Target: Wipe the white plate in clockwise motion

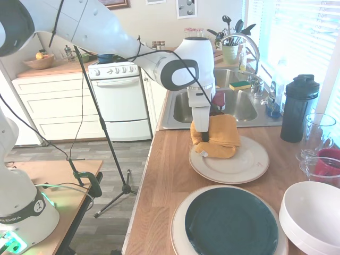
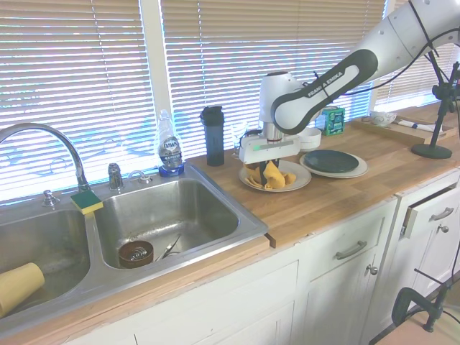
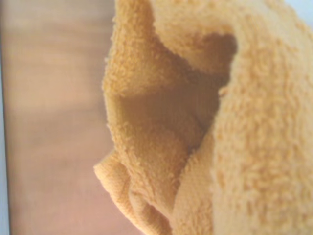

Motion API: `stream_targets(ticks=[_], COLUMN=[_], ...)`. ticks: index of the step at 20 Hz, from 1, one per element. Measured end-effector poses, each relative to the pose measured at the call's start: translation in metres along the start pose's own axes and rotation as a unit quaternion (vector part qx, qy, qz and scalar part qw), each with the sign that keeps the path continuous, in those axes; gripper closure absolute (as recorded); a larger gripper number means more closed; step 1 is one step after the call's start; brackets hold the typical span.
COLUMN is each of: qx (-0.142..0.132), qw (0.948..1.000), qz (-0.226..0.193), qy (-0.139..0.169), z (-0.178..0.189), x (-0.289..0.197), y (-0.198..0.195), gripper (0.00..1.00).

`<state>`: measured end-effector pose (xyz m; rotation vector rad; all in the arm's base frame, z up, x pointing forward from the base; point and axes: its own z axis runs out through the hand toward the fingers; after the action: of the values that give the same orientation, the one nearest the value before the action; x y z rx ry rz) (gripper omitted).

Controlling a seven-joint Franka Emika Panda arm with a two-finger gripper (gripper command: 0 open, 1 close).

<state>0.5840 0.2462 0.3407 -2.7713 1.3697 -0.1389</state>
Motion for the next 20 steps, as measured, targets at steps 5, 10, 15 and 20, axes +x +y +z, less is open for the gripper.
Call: stream_targets(ticks=[5,10,15,20], qx=[0.013,0.022,0.022,0.007], qw=[0.9997,0.9989,0.9976,0.9966], qz=[0.018,0.034,0.05,0.058], qy=[0.01,0.025,0.044,0.058], z=[0.008,0.011,0.008,0.01], x=[0.032,0.062,0.095,0.122], y=[-0.022,-0.033,-0.028,-0.015], gripper=[1.0,1.0,1.0,1.0])
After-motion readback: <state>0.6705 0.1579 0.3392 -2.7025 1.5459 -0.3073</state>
